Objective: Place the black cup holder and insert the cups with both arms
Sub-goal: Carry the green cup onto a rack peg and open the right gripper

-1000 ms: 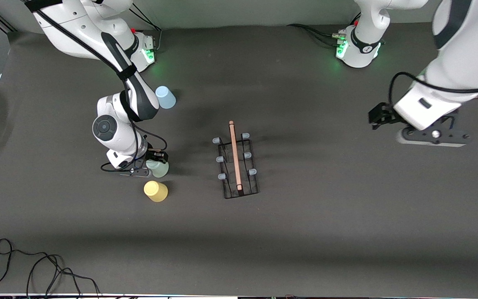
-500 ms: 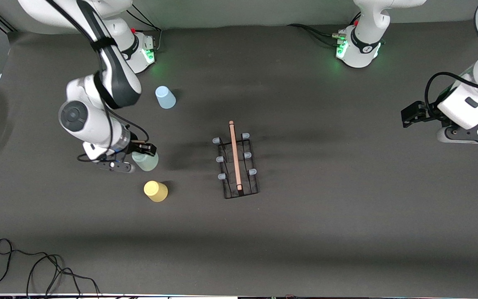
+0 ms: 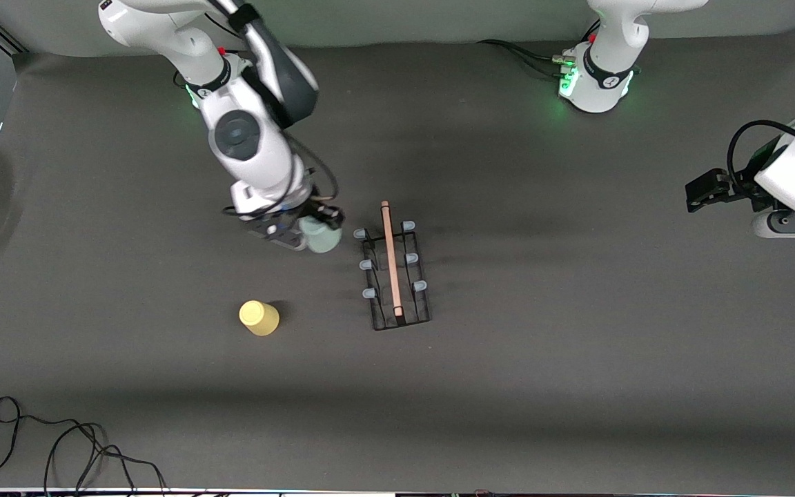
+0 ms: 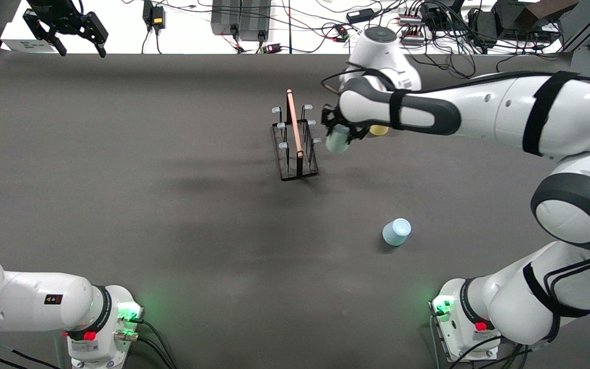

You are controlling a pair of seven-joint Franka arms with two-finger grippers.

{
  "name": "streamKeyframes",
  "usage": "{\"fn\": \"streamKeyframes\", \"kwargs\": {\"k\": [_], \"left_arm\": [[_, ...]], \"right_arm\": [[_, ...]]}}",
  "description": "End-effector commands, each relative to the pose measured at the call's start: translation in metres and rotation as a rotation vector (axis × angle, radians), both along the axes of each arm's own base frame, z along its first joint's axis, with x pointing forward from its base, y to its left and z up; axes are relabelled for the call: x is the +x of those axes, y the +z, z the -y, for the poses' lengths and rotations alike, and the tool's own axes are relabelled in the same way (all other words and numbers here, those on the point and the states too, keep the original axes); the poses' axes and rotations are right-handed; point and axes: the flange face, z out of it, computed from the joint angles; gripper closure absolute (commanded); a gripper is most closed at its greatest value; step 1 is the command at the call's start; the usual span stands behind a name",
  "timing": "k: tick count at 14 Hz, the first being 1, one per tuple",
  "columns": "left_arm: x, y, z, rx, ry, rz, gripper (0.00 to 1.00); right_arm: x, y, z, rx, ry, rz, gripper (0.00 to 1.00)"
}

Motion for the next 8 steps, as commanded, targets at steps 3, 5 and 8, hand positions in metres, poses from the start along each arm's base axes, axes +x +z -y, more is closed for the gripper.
{"fn": "streamKeyframes", "kwargs": {"k": [3,5,8], "left_arm": [[-0.007,0.005,0.001,-0.014,-0.014,-0.002,0.0],[-0.007,0.005,0.0,-0.013,-0.014,-0.005,0.0],[-0.007,0.007,0.0,-0.011,-0.011,-0.002,0.0]], "right_arm": [[0.003,0.02,-0.017,0.04,-0.071,-0.002,1.0],[0.005,0.026,-0.018,0.045,-0.071,0.004,1.0],[0.01,0.031,-0.027,0.056,-0.084,0.014,1.0]]}}
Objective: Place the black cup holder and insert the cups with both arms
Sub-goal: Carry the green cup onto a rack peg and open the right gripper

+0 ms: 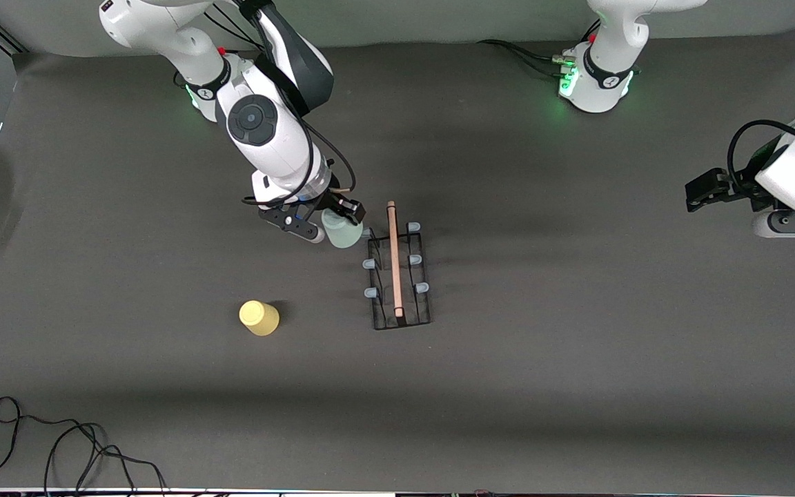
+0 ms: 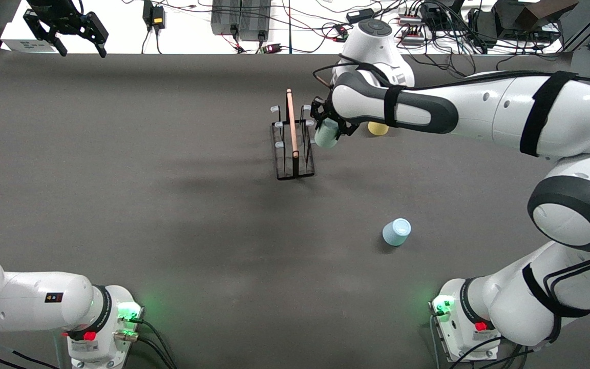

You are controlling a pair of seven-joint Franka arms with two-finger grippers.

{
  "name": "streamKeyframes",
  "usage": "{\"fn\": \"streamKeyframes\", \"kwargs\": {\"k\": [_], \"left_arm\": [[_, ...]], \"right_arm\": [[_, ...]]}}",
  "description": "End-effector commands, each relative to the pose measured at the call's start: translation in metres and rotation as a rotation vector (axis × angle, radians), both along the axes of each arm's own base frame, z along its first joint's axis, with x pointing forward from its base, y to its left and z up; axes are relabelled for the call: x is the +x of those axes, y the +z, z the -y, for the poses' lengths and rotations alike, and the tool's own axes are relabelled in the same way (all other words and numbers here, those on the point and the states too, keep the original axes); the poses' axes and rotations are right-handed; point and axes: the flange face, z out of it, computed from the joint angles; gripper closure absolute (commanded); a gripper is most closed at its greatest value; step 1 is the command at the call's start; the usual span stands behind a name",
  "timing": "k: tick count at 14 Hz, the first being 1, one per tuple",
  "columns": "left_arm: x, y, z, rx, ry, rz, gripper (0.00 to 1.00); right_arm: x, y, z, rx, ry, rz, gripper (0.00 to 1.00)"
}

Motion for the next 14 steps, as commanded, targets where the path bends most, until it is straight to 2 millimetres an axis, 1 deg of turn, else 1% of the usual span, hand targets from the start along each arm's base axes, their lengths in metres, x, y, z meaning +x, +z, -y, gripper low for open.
{"fn": "streamKeyframes", "kwargs": {"k": [1,2,4,6,7,8,9,10,11,12,13,14], "left_arm": [[-0.006,0.005,-0.004,-0.004,-0.002,-0.004,0.0],[-0.006,0.006,-0.005,-0.004,-0.002,-0.001,0.0],[-0.006,0.006,-0.006,-0.004,-0.001,0.003,0.0],[-0.006,0.006,-0.007,-0.004,-0.001,-0.001,0.0],[-0.006,0.006,-0.007,-0.004,-0.001,-0.001,0.0],[-0.006,0.006,-0.007,-0.004,-0.001,0.001,0.0],[-0.007,0.007,-0.006,-0.004,-0.001,-0.001,0.0],[-0.007,0.007,-0.006,-0.004,-0.001,-0.001,0.0],[-0.007,0.007,-0.007,-0.004,-0.001,-0.002,0.0],[-0.007,0.006,-0.006,-0.005,-0.001,-0.002,0.0],[-0.006,0.005,-0.006,-0.005,-0.001,-0.004,0.0],[-0.006,0.005,-0.006,-0.007,-0.001,-0.005,0.0]], "right_arm": [[0.007,0.003,-0.02,0.017,-0.026,-0.011,1.0],[0.006,-0.005,-0.03,0.013,-0.025,-0.016,1.0],[0.009,-0.03,-0.038,-0.004,-0.024,-0.026,1.0],[0.0,-0.051,-0.053,-0.014,-0.001,-0.028,1.0],[0.0,-0.057,-0.053,-0.02,-0.002,-0.035,0.98],[0.002,-0.057,-0.051,-0.021,-0.005,-0.034,0.13],[0.004,-0.055,-0.049,-0.023,-0.003,-0.028,0.0],[0.008,-0.047,-0.046,-0.016,0.003,-0.019,0.0],[0.013,-0.031,-0.044,-0.011,0.003,-0.012,0.0],[0.021,-0.019,-0.033,-0.025,0.003,-0.023,0.0],[0.034,-0.005,-0.019,-0.041,0.027,-0.034,0.0],[0.047,0.002,0.0,-0.06,0.064,-0.046,0.0]]}}
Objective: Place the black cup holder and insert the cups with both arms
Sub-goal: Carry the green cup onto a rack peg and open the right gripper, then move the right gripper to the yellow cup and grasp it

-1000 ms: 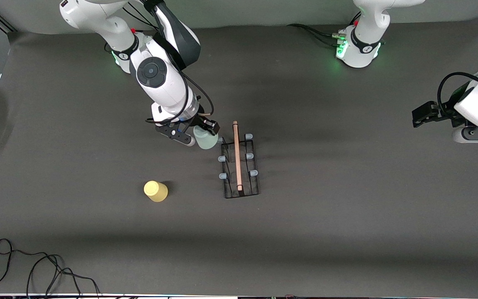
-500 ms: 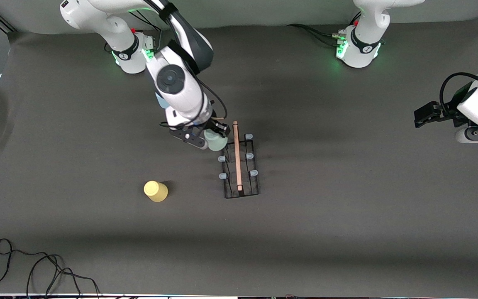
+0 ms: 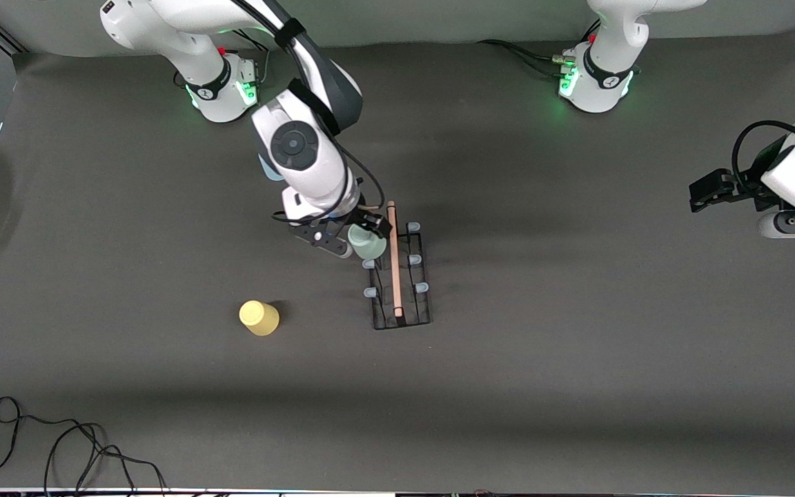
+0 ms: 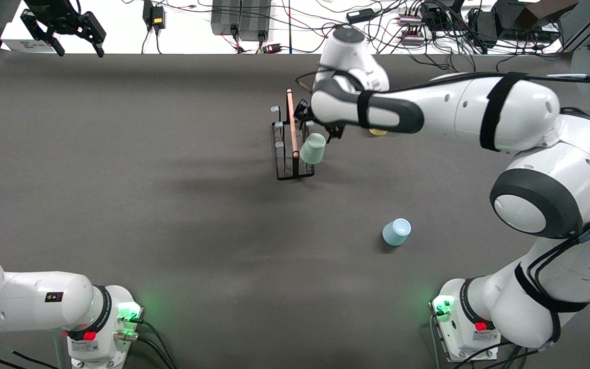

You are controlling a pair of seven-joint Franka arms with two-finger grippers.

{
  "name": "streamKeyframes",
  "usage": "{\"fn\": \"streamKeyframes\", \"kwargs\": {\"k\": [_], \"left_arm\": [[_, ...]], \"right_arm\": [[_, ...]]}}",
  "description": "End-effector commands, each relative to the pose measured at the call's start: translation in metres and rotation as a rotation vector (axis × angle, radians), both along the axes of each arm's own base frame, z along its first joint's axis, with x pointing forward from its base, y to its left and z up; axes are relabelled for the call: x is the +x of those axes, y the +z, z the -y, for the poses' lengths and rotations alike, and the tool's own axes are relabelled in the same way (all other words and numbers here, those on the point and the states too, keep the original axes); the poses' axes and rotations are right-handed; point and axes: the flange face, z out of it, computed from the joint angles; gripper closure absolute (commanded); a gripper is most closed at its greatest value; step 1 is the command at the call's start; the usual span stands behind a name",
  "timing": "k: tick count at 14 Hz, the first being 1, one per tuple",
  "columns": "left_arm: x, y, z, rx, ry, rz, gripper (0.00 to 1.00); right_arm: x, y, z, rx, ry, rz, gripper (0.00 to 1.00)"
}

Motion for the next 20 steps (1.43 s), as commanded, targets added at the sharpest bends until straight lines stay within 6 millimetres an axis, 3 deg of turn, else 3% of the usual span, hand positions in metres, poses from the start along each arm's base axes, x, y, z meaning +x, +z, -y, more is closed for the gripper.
{"fn": "streamKeyframes", "kwargs": {"k": [1,3,6,10,12,20], "left_arm": [[-0.007,0.006,0.0,-0.007,-0.012,-0.003,0.0],[-0.007,0.005,0.0,-0.007,-0.012,-0.002,0.0],[-0.004,0.004,0.001,-0.008,-0.014,0.01,0.0],[-0.003,0.003,0.0,-0.009,-0.013,0.016,0.0],[-0.003,0.003,-0.002,-0.009,-0.01,0.016,0.0],[-0.003,0.002,-0.003,-0.007,-0.008,0.012,0.0]], "right_arm": [[0.037,0.029,0.051,-0.026,0.091,-0.014,0.0],[0.068,0.023,0.107,-0.035,0.175,0.003,0.0],[0.108,-0.001,0.188,-0.041,0.237,0.016,0.0],[0.138,-0.069,0.25,-0.066,0.279,0.036,0.0],[0.144,-0.093,0.252,-0.025,0.233,0.058,0.0],[0.139,-0.145,0.24,-0.022,0.255,0.034,0.0]]}}
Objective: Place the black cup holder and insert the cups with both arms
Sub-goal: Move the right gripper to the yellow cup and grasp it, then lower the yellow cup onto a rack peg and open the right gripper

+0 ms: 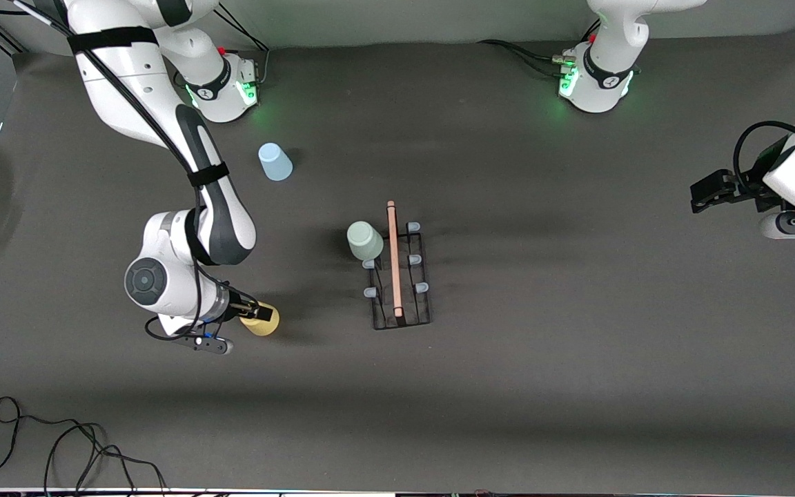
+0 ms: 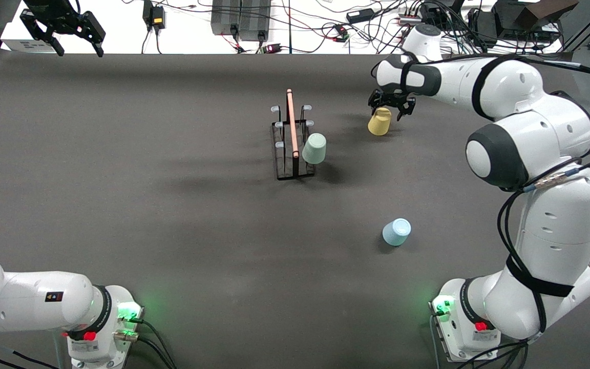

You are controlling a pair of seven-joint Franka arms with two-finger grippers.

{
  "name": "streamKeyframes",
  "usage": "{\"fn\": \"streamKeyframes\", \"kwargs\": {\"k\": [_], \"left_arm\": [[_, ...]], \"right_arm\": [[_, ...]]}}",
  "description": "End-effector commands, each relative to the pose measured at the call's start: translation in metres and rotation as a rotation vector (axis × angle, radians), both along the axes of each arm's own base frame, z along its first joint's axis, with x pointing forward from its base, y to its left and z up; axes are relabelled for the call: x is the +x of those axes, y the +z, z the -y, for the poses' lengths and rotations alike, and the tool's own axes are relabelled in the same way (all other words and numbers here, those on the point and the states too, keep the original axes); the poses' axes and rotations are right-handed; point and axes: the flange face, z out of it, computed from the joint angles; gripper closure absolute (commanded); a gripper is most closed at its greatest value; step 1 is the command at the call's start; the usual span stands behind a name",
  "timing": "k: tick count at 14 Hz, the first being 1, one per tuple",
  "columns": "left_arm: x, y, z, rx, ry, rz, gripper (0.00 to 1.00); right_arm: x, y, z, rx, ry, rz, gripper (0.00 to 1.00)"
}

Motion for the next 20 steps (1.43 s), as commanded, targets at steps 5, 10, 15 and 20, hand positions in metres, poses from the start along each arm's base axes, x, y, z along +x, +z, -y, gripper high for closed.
{"fn": "streamKeyframes", "kwargs": {"k": [5,10,15,20], "left_arm": [[-0.003,0.002,-0.004,-0.007,-0.006,0.009,0.0],[-0.003,0.002,-0.014,-0.007,0.011,0.009,0.0],[-0.003,0.002,-0.014,-0.007,0.011,0.01,0.0],[-0.003,0.002,-0.014,-0.007,0.011,0.01,0.0]], "right_arm": [[0.008,0.037,-0.003,0.115,-0.047,0.034,1.0],[0.01,0.15,-0.042,0.211,-0.253,-0.037,1.0],[-0.01,0.194,-0.168,0.211,-0.383,-0.013,1.0],[-0.023,0.169,-0.229,0.128,-0.464,0.074,1.0]]}}
